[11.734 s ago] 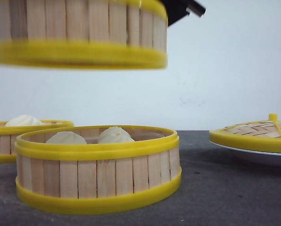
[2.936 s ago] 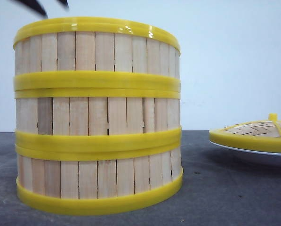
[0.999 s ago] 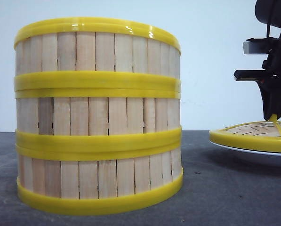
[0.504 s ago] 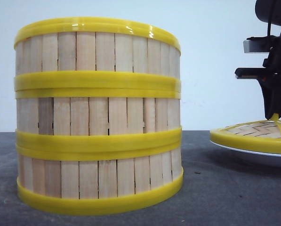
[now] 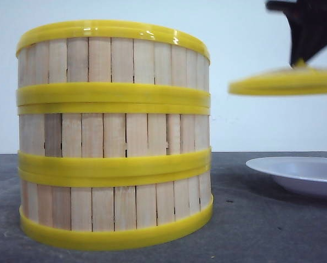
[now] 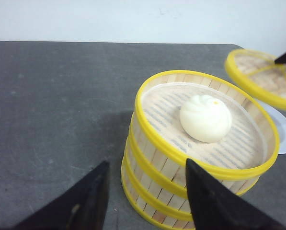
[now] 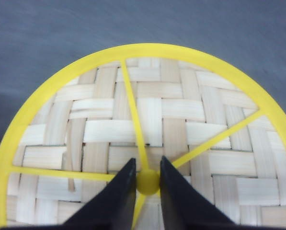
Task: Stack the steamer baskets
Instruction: 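Grasp the lid knob with the right gripper and lift it off the plate, then lower the lid onto the top basket and open the right gripper, then raise the right gripper away from the lidded stack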
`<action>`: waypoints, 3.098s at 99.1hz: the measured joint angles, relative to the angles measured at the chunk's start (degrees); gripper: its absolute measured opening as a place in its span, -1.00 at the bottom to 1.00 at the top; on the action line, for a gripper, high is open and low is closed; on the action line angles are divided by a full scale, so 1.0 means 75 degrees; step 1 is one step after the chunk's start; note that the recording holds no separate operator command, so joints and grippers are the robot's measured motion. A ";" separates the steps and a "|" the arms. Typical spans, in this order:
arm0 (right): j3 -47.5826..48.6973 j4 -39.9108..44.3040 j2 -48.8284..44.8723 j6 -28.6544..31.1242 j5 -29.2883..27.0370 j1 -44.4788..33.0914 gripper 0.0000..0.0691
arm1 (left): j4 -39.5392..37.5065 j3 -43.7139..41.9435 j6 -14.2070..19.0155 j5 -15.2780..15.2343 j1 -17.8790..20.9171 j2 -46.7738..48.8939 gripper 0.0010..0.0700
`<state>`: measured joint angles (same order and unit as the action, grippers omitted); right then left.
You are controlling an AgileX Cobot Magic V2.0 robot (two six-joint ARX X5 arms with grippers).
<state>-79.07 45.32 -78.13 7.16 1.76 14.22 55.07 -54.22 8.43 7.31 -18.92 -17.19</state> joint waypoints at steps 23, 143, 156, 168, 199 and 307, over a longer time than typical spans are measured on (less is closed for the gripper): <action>-0.1501 0.0458 0.0000 -0.0137 0.0152 0.1306 -0.84 | 0.0000 0.0000 0.0003 0.0000 0.0000 0.0000 -0.17; -0.2250 0.0460 -0.1699 -0.0335 -0.0224 0.5091 -0.84 | 0.0026 0.0000 0.0003 0.0015 0.0000 0.0000 -0.17; -0.2253 0.0425 -0.1804 -0.0338 -0.0230 0.5097 -0.84 | 0.0052 0.0000 0.0003 0.0015 0.0000 0.0000 -0.17; -0.2253 0.0425 -0.2014 -0.0350 -0.0233 0.5097 -0.84 | 0.0055 0.0000 0.0003 0.0015 0.0000 0.0003 -0.17; -0.2276 0.0440 -0.2101 -0.0361 -0.0230 0.5097 -0.84 | 0.0230 0.0000 0.0003 0.0015 0.0000 0.0003 -0.17; -0.2279 0.0726 0.2465 -0.0600 -0.2871 0.5155 0.00 | -0.0603 0.0000 0.0003 0.0017 0.0000 0.0003 -0.17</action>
<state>-96.16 50.76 -59.64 2.66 -19.77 52.88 50.54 -54.22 8.45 7.44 -18.92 -17.17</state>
